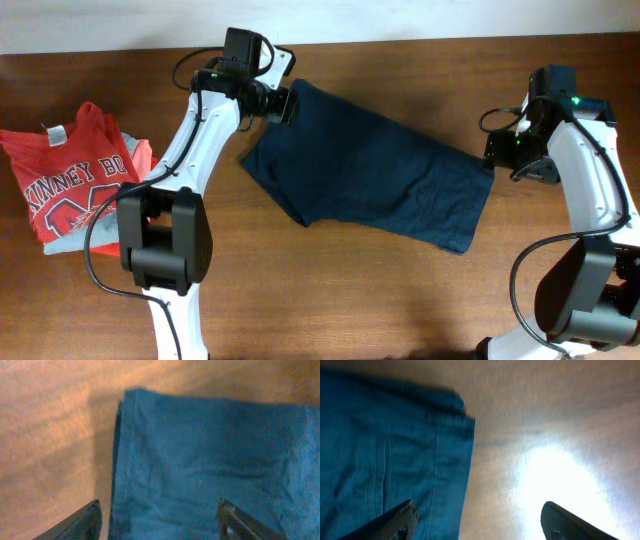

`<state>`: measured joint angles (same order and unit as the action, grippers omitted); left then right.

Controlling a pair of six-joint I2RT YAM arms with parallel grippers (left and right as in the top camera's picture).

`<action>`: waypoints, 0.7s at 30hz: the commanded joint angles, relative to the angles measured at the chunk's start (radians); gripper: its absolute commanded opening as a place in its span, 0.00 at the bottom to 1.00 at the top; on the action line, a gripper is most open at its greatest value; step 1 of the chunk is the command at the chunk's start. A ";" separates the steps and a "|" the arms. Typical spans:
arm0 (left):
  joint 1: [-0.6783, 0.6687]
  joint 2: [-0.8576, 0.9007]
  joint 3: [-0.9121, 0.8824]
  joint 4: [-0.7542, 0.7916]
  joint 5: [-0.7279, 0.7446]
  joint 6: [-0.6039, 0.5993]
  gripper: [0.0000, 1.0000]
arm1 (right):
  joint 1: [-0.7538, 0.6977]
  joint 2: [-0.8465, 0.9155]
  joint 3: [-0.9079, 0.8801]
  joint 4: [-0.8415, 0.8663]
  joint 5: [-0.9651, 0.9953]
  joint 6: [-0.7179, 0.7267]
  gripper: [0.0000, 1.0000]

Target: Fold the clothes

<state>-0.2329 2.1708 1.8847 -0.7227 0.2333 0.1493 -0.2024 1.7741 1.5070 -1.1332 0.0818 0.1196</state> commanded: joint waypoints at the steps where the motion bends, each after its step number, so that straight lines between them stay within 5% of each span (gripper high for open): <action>1: 0.002 0.011 0.003 -0.027 -0.007 0.007 0.70 | -0.022 0.005 -0.012 -0.022 -0.060 0.024 0.83; 14: -0.015 0.077 -0.003 -0.053 -0.021 0.092 0.59 | -0.186 0.006 -0.204 0.065 -0.455 -0.121 0.87; 21: -0.023 0.173 -0.003 -0.075 -0.022 0.096 0.59 | -0.203 0.006 -0.319 0.129 -0.483 -0.124 0.87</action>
<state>-0.2523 2.2913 1.8847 -0.7811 0.2157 0.2214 -0.4034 1.7760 1.2369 -1.0256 -0.3447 0.0170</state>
